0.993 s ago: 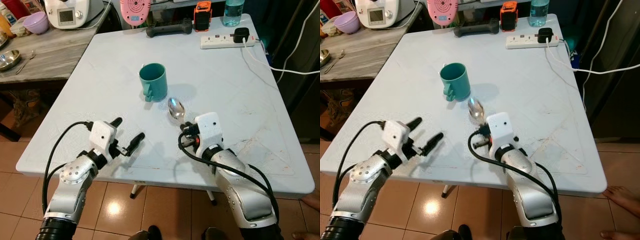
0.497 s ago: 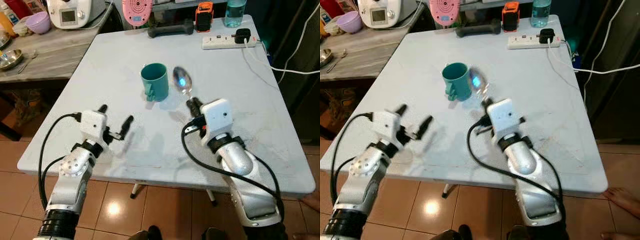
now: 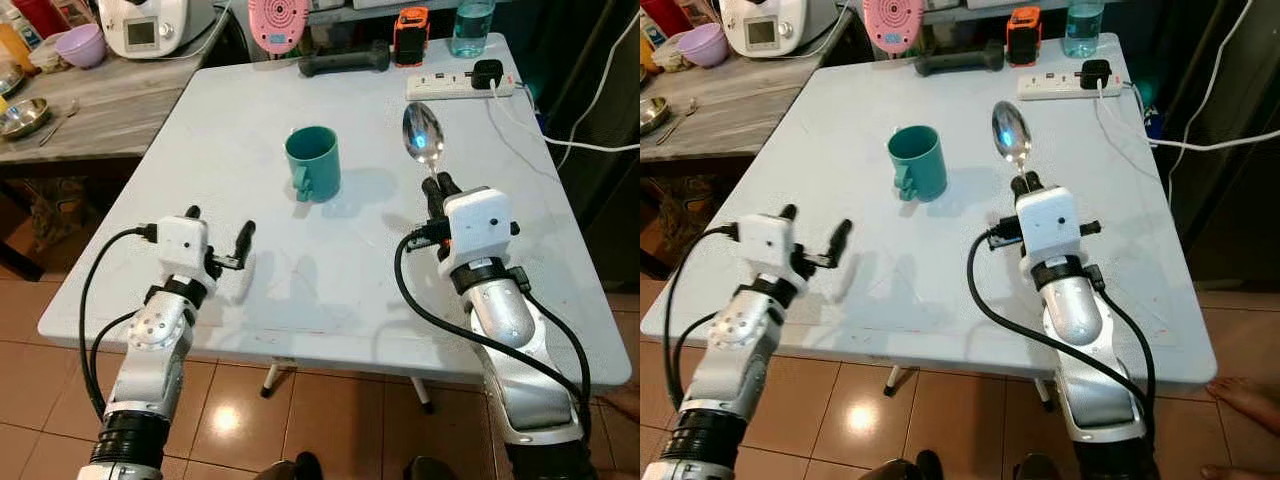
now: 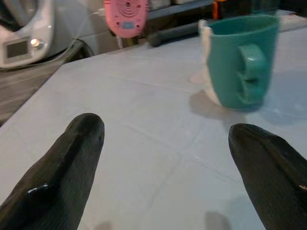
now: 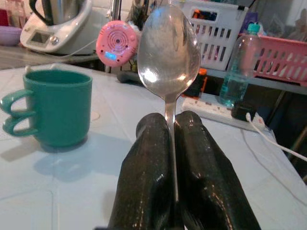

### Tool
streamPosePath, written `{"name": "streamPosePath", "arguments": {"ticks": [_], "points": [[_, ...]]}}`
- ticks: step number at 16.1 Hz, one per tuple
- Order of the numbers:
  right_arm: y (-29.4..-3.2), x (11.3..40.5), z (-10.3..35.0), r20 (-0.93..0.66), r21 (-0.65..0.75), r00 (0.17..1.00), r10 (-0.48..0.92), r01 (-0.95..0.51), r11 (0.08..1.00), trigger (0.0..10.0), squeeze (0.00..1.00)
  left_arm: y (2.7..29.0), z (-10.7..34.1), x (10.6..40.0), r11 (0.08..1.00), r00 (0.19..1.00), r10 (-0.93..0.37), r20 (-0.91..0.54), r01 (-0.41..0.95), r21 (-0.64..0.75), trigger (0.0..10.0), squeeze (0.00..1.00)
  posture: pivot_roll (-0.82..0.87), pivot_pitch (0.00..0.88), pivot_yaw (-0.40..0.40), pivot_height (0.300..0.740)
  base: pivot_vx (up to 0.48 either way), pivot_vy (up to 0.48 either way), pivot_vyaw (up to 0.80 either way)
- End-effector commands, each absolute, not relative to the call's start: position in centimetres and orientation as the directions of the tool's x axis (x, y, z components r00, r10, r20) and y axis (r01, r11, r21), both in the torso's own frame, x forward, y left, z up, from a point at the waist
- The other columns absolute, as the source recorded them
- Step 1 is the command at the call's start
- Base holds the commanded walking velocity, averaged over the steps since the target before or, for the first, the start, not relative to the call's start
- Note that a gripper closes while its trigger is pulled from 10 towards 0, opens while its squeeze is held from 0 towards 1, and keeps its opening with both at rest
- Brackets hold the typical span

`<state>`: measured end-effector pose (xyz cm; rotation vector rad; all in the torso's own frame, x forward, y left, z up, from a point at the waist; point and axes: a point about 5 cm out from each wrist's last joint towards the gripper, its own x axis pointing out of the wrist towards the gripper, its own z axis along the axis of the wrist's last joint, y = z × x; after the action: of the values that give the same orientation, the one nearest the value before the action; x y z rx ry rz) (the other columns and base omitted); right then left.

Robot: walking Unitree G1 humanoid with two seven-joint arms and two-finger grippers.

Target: Setting the table

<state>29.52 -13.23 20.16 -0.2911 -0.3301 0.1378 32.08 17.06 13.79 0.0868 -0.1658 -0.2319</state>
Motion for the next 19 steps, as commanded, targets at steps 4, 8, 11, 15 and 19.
{"name": "streamPosePath", "arguments": {"ticks": [4, 8, 11, 15, 19], "points": [[-13.2, 29.3, 19.6, 0.302, -0.285, 0.938, 0.169, -0.081, 0.955, 10.0, 0.0, 17.8, 11.8, 29.6, 0.937, 0.938, -0.331, 0.104, 0.314, 0.15, 10.0, 0.0, -0.21, 0.128, 0.132, 0.74, 0.0, 0.0, 0.0], [-13.8, 29.5, 18.4, 0.263, -0.227, 0.951, 0.165, -0.105, 0.968, 10.0, 0.0, 20.9, 11.4, 27.3, 0.967, 0.971, -0.214, 0.105, 0.195, 0.163, 10.0, 0.0, -0.16, 0.102, 0.119, 0.74, 0.0, 0.0, 0.0], [-15.5, 29.0, 18.0, 0.244, -0.233, 0.959, 0.144, -0.086, 0.969, 10.0, 0.0, 21.1, 10.6, 25.5, 0.968, 0.977, -0.2, 0.077, 0.185, 0.168, 10.0, 0.0, -0.15, 0.107, 0.122, 0.74, 0.0, 0.0, 0.0], [-16.9, 27.9, 16.5, 0.208, -0.244, 0.973, 0.098, -0.046, 0.969, 10.0, 0.0, 19.4, 9.8, 24.2, 0.972, 0.977, -0.209, 0.049, 0.202, 0.121, 10.0, 0.0, -0.16, 0.104, 0.146, 0.74, 0.0, 0.0, 0.0], [-15.0, 28.4, 17.0, 0.225, -0.213, 0.966, 0.13, -0.081, 0.974, 10.0, 0.0, 18.5, 11.2, 25.6, 0.965, 0.965, -0.251, 0.074, 0.243, 0.093, 10.0, 0.0, -0.17, 0.101, 0.151, 0.74, 0.0, 0.0, -0.18]]}}
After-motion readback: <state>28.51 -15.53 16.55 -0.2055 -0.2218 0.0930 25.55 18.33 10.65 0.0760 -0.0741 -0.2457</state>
